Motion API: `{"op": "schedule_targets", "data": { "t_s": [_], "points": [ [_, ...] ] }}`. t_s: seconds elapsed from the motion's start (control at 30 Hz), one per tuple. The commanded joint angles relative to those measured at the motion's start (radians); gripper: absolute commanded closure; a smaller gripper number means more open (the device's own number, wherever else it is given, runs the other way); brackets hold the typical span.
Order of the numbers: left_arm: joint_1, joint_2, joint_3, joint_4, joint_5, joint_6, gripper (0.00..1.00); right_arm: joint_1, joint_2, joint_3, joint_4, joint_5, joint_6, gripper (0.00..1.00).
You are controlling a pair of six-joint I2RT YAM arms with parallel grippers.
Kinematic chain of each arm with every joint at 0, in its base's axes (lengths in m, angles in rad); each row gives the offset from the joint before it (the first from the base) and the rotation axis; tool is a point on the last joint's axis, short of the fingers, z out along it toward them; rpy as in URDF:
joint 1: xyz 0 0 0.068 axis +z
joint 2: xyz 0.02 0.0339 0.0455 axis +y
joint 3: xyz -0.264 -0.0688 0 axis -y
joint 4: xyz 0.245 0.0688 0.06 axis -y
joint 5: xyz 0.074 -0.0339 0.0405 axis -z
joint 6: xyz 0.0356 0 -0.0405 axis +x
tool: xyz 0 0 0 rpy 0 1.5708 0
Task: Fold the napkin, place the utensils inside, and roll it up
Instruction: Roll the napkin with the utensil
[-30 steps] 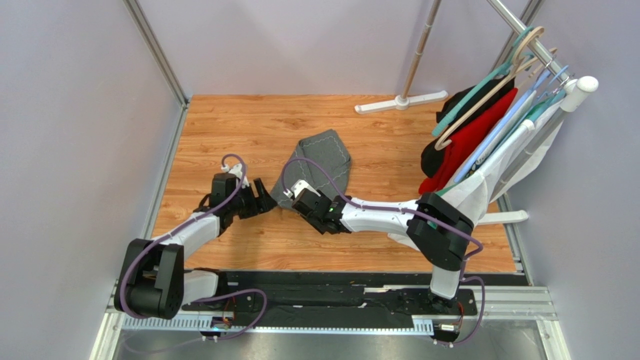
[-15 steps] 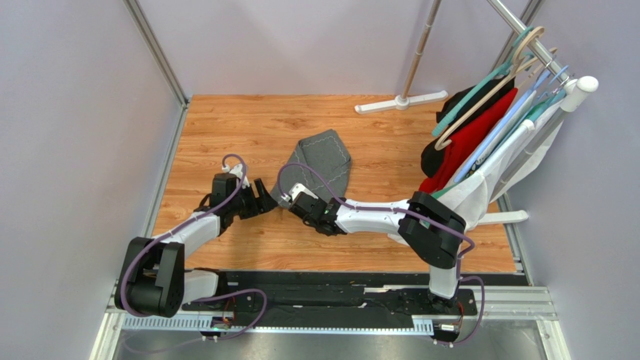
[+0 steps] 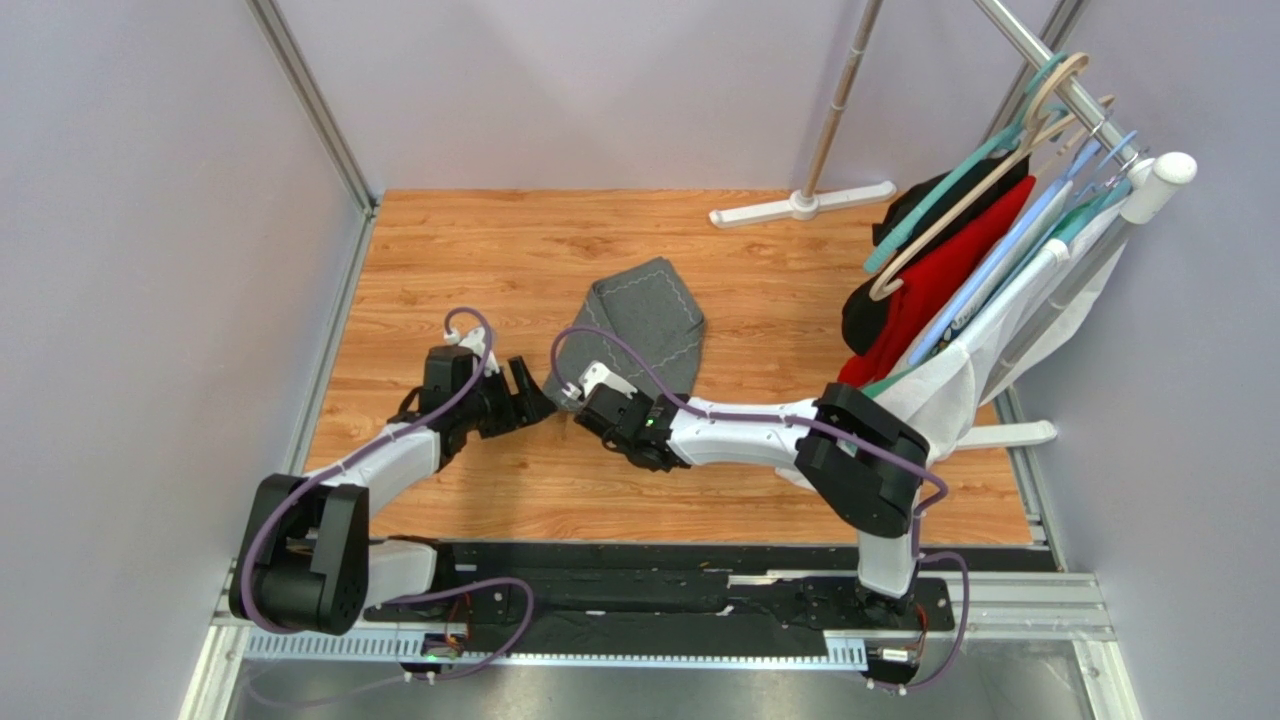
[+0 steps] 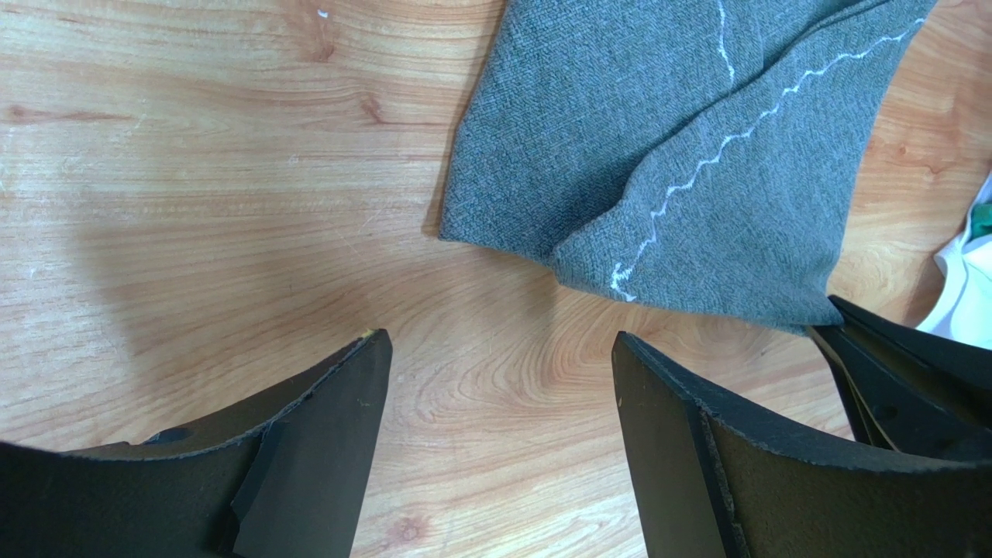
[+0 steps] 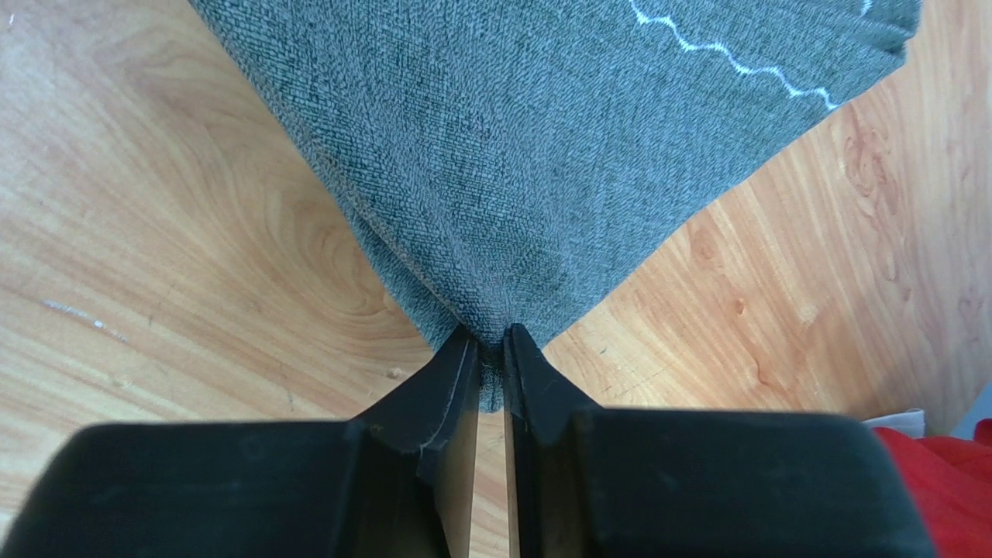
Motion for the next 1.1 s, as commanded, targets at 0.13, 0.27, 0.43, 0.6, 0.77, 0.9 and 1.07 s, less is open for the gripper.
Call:
{"op": "schedule_targets", "data": {
  "t_s": [0.13, 0.27, 0.43, 0.6, 0.77, 0.9, 1.07],
  "points": [
    [0.004, -0.011, 0.04, 0.022, 0.01, -0.003, 0.21, 0.007, 0.066, 0.023, 0.006, 0.046, -0.014, 0.89],
    [0.004, -0.028, 0.049, 0.014, 0.002, -0.011, 0.2, 0.007, 0.057, 0.013, 0.009, 0.032, -0.004, 0.88],
    [0.004, -0.039, 0.06, 0.02, 0.004, -0.028, 0.19, 0.007, 0.029, 0.012, -0.005, 0.029, 0.002, 0.68],
    [0.004, -0.063, 0.041, 0.072, 0.03, -0.029, 0.19, 0.008, -0.051, -0.002, -0.011, 0.005, -0.001, 0.49],
    [0.004, 0.001, 0.061, 0.078, 0.035, -0.028, 0.23, 0.008, -0.104, -0.005, 0.001, -0.047, 0.003, 0.44],
    [0.004, 0.065, 0.112, 0.032, 0.013, -0.017, 0.24, 0.013, -0.158, -0.022, 0.061, -0.113, 0.002, 0.4],
    [0.004, 0.09, 0.144, -0.003, -0.028, 0.008, 0.24, 0.013, -0.135, 0.004, 0.09, -0.13, -0.02, 0.38]
  ]
}}
